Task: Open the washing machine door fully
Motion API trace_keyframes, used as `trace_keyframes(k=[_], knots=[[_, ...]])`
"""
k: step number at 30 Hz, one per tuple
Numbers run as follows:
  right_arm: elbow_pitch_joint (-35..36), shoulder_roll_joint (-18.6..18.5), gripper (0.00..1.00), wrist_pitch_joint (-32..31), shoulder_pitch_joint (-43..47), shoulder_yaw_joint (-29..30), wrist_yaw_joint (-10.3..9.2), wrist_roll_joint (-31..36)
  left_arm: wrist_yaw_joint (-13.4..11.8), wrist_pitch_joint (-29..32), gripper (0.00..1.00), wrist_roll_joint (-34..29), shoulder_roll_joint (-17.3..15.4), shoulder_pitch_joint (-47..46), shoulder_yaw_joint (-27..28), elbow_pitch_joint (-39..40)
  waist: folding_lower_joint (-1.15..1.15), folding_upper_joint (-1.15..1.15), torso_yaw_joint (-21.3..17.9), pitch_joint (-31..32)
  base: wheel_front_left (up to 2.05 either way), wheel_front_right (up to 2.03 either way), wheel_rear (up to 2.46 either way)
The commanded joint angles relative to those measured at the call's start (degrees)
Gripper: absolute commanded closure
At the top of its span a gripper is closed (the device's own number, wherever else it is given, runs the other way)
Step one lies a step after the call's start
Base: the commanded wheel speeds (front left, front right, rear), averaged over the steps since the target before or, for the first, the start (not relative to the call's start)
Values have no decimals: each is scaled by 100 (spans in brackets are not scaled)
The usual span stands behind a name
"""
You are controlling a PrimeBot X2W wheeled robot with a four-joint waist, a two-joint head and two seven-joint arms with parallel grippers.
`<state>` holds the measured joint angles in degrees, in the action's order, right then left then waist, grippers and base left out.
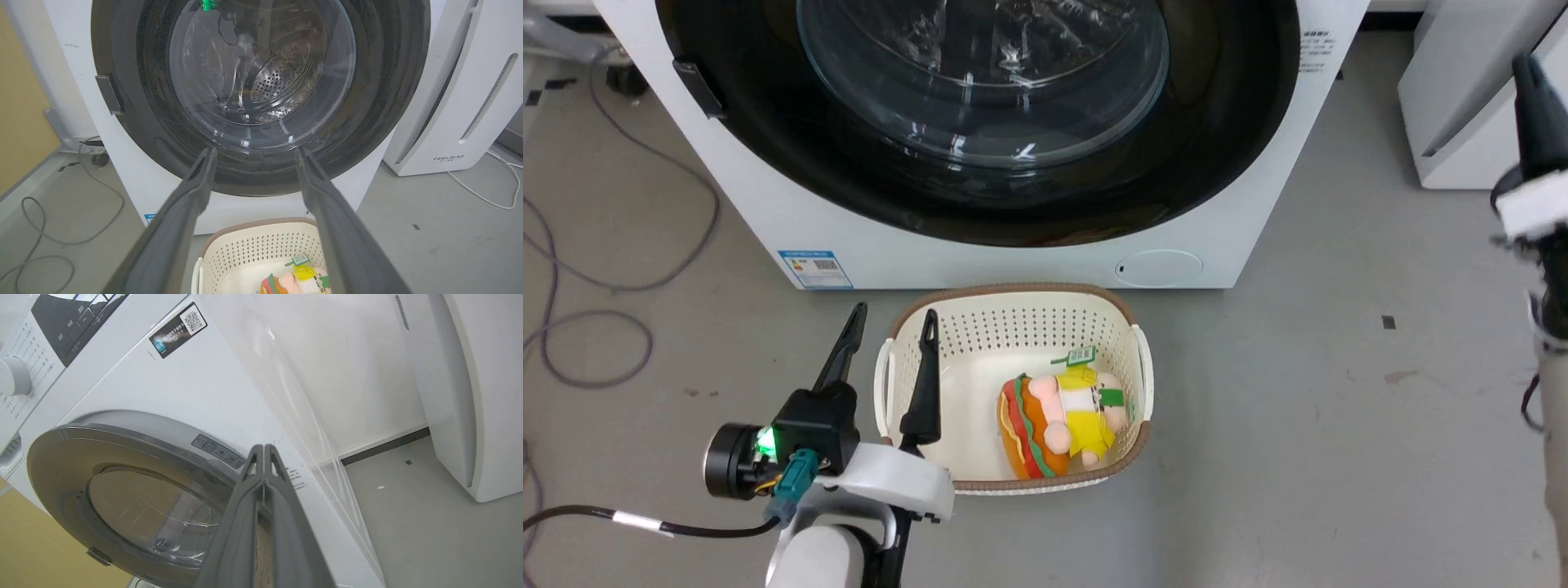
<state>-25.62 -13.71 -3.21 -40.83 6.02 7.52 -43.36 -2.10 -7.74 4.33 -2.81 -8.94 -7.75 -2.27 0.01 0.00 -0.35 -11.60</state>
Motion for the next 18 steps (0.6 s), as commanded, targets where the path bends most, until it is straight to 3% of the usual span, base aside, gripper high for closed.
trace_keyframes(k=[1, 18], knots=[[-159, -103, 100, -81, -384, -58, -1, -156, -36, -76, 0, 63, -6, -144, -58, 13, -1, 0, 21, -91, 0, 0, 0], [-1212, -336, 100, -1880, -2602, -807, -2, -697, -179, -280, 0, 219, -6, -583, -363, 75, -1, 0, 125, -708, 0, 0, 0]])
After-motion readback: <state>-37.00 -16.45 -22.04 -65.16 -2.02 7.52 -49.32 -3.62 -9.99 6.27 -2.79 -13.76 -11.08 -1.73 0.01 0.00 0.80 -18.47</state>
